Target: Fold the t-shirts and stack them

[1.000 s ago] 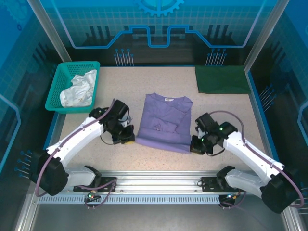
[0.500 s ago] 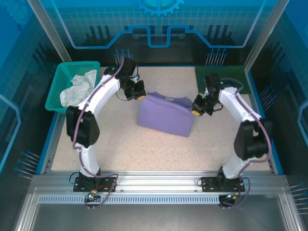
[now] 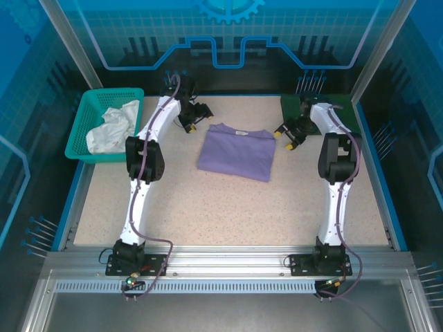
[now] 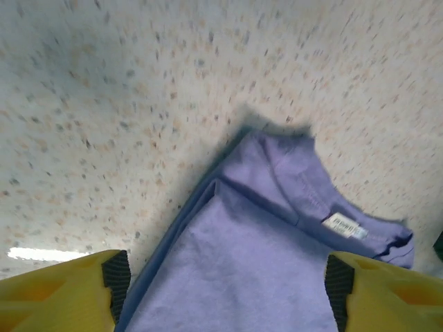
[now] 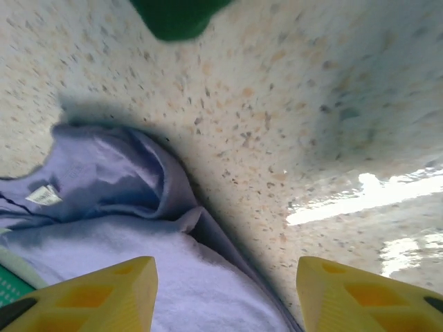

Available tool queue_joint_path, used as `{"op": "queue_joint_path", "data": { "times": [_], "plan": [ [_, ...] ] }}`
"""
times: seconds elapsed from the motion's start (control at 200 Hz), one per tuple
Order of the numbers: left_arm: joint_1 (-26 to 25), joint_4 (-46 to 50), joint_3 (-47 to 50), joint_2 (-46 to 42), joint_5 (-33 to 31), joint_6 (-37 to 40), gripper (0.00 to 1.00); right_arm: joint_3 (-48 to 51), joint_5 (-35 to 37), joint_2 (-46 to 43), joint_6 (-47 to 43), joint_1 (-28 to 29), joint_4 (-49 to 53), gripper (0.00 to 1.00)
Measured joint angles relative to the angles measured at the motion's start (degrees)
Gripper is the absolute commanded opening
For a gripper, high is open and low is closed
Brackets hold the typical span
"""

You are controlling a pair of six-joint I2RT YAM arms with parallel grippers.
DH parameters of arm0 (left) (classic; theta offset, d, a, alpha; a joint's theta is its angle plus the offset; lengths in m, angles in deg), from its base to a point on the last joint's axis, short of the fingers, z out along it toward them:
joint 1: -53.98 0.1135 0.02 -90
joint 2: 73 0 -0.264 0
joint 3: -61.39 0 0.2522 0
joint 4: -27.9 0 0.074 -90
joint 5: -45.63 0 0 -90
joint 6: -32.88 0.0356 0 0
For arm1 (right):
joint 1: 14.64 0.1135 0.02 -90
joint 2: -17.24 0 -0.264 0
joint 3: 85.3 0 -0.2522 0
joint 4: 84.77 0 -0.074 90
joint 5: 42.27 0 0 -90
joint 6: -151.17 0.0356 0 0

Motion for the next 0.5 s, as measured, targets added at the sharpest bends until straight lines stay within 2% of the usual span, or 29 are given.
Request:
{"op": "queue_joint_path", "data": {
  "times": [0.115,0.255,0.305,0.38,0.5],
  "plan": [
    [-1.2,-4.1,11.2,-9.3,-1.0,-0.1,0.54,6.6,1.2,-8.9,-0.3,2.2,-2.8,0.48],
    [-7.5,-8.6,22.1,-19.6,-0.9,1.4,0.42,14.0,0.7,-18.4,-0.6,11.2,-7.6,0.32],
    [-10.1,-9.8,23.3,-20.4,-0.1,2.3,0.38,16.0,0.0,-18.8,-0.2,14.4,-9.6,0.26],
    [-13.4,-11.6,25.2,-19.9,1.2,3.7,0.34,19.0,-0.8,-17.1,0.4,17.7,-12.4,0.24],
    [-14.7,-12.7,32.0,-17.8,1.9,5.8,0.34,24.2,-0.8,-12.0,0.9,19.4,-15.6,0.2]
  ]
}}
